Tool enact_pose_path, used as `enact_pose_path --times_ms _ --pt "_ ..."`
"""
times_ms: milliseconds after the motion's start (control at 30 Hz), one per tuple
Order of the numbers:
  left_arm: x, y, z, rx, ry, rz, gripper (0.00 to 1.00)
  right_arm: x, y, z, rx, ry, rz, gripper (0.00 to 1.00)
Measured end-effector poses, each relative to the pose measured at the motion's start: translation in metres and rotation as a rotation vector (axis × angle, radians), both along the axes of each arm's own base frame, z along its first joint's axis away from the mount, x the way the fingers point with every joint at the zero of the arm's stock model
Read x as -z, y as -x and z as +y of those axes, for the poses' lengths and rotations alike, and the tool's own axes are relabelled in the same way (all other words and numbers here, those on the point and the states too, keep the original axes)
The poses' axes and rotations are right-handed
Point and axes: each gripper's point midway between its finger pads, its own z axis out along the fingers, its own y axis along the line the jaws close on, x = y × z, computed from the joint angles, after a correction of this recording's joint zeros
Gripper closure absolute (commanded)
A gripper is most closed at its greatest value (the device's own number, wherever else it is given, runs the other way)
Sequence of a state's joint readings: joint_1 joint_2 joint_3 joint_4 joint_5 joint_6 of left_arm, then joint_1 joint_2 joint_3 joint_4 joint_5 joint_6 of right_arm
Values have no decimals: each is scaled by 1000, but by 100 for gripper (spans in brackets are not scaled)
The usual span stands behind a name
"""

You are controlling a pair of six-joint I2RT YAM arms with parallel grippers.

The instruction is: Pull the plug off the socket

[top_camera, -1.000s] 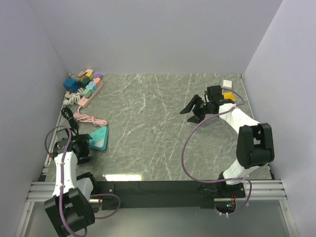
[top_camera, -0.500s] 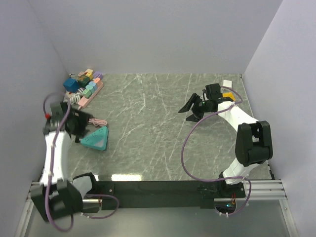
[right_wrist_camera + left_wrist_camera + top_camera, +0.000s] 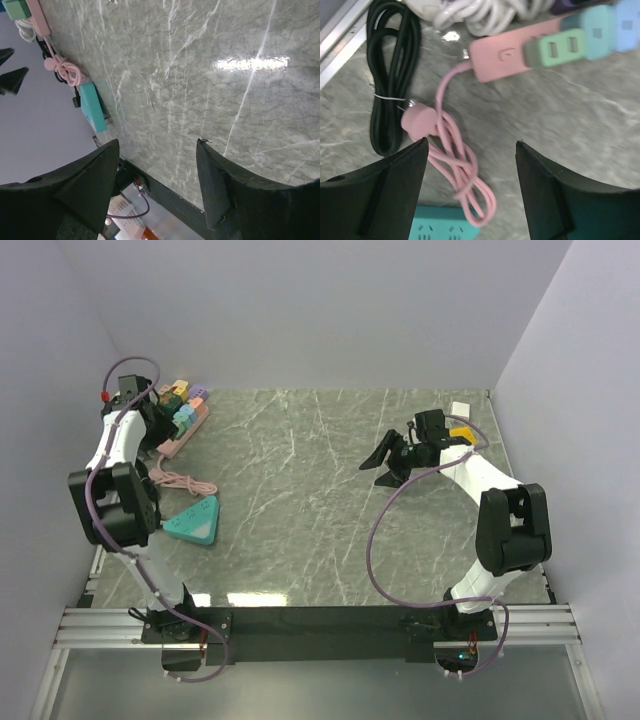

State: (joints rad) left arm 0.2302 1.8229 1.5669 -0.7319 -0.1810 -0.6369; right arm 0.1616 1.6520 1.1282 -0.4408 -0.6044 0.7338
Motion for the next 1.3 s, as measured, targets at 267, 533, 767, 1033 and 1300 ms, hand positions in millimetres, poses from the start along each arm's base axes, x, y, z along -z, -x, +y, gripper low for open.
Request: enact_pose_path --times_ms 267,533,767,1033,1300 --pt "33 -6 20 4 -83 119 27 -2 1 2 -10 -16 -3 30" --pt "54 -4 23 31 -101 179 34 -6 -6 6 -8 -43 -29 30" --pt "74 2 18 38 -79 209 40 3 -9 7 -4 -50 -9 30" --pt "95 14 10 22 -85 242 39 8 -8 8 -3 -50 6 30" --pt "85 23 11 10 -90 217 36 9 -8 8 -4 -49 9 30"
